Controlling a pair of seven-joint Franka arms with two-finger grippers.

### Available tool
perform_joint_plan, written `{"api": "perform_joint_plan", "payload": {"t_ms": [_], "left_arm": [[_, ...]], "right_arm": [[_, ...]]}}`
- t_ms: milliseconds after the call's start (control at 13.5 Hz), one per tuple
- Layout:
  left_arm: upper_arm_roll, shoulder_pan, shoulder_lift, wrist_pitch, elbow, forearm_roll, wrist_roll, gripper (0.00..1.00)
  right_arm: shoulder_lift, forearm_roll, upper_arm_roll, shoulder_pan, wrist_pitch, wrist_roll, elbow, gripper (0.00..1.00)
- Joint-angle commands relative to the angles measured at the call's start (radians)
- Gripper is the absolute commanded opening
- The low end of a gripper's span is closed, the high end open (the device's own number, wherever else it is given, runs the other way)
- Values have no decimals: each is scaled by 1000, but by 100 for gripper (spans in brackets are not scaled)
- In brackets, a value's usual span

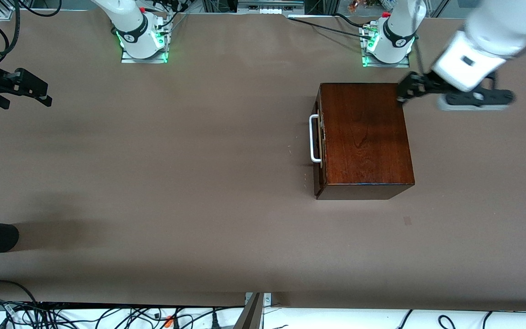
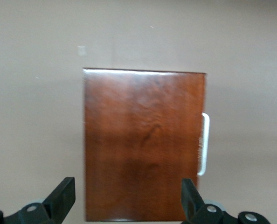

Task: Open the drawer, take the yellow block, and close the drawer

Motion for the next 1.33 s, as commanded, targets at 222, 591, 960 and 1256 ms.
{"api": "perform_joint_plan", "payload": {"t_ms": [222, 591, 960, 1256], "left_arm": [[-226, -25, 98, 3, 94, 46, -272, 100], [-249, -221, 208, 2, 142, 175, -498, 100], [-247, -308, 340, -3, 174, 266, -552, 100], [-244, -331, 416, 3, 163, 338, -564, 100]], "right_arm": [[2, -1, 9, -11, -10, 0, 10, 100], [2, -1, 9, -11, -8, 0, 10, 100], [2, -1, 9, -11, -8, 0, 10, 100], [2, -1, 9, -11, -11, 0, 10, 100]]}}
